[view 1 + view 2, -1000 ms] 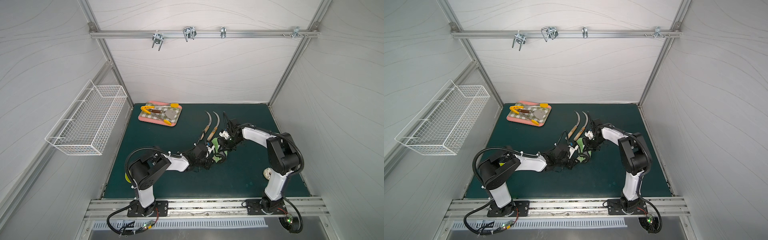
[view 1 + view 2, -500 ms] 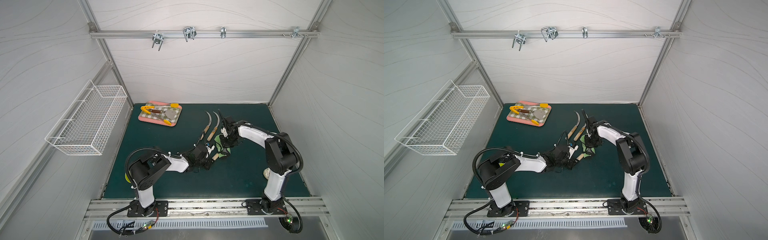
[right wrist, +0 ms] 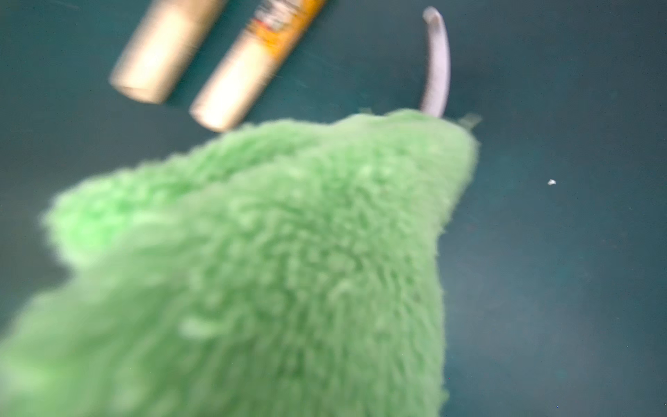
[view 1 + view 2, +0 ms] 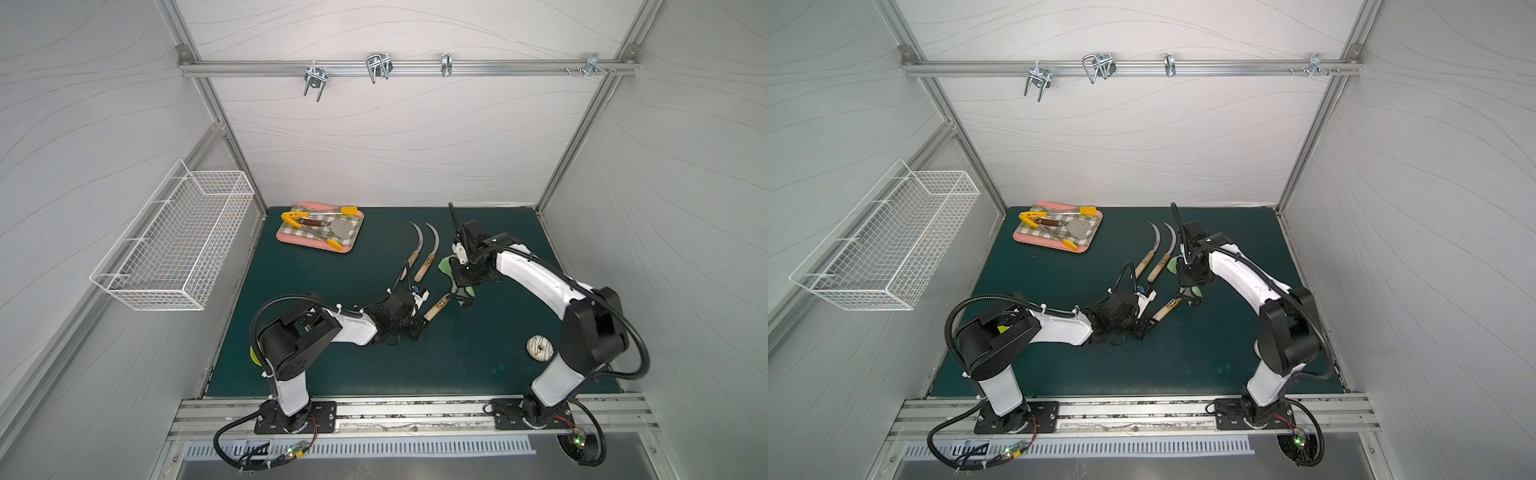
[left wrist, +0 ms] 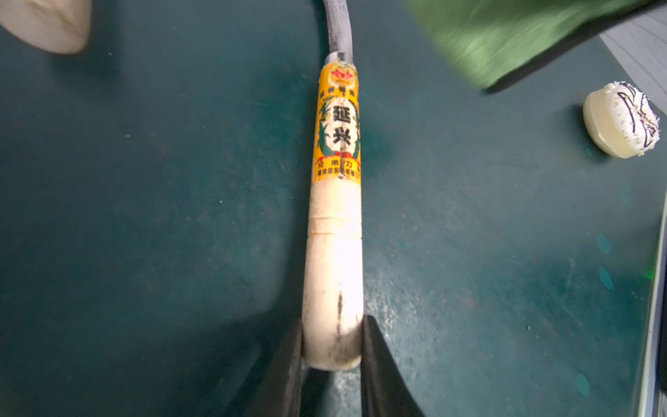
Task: Wipe small sickles with rags
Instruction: Wipe the small sickle at the center of the board.
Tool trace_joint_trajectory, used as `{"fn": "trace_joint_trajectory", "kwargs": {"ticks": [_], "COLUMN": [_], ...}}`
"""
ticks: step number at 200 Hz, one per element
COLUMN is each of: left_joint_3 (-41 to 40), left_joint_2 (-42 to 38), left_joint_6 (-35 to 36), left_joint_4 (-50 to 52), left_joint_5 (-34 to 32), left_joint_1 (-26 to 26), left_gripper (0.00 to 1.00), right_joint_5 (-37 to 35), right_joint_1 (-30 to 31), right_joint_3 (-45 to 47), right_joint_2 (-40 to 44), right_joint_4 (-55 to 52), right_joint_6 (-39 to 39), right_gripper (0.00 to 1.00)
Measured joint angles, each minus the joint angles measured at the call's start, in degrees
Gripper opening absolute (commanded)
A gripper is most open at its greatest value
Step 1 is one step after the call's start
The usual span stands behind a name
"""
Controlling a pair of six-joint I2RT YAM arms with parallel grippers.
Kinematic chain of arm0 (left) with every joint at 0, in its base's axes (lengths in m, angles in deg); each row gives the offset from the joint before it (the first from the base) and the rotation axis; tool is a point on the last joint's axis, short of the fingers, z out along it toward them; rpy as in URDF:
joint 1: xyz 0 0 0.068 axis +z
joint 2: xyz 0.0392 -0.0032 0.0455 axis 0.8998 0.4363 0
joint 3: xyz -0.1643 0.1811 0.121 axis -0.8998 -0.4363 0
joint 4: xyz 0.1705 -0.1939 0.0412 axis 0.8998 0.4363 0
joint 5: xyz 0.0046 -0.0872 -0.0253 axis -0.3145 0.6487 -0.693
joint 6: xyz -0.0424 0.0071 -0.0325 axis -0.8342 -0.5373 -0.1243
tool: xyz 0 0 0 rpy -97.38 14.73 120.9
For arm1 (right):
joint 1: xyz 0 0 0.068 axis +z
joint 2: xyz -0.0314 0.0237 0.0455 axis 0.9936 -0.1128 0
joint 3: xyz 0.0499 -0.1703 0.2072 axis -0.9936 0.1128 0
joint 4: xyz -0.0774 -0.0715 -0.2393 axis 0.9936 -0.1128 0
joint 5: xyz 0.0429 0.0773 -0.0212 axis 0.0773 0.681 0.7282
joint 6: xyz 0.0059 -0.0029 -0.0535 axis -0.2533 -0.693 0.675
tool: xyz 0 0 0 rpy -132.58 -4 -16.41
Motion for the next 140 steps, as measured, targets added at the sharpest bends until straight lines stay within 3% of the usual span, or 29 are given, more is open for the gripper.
{"fn": "trace_joint_trajectory", "kwargs": {"ticks": [37, 75, 103, 140], "left_joint_3": [-0.2, -0.6, -0.6, -0.6], "left_joint_2": [0.0, 0.0, 0.1, 0.1], "left_joint_6": [0.0, -0.3, -0.6, -0.8], "left_joint_4": [-0.5, -1.3, -1.5, -1.5], "left_joint_5": [0.0, 0.1, 0.3, 0.4], "left_joint_1": [0.0, 0.0, 0.0, 0.0], "left_gripper": [0.00, 0.00, 0.00, 0.00], "right_joint_5": [10.5, 19.2, 22.4, 19.9], "right_joint_1": [1.7, 2.0, 1.7, 1.9], "right_joint_3": [2.5, 7.0, 6.4, 4.3], "right_joint_2": [0.3, -9.3, -14.1, -15.5], "right_joint_4": [1.6, 5.3, 5.9, 3.5], "right_joint_6": [-1.2, -2.5, -2.8, -2.8], "right_gripper": [0.12, 0.12, 0.11, 0.10]}}
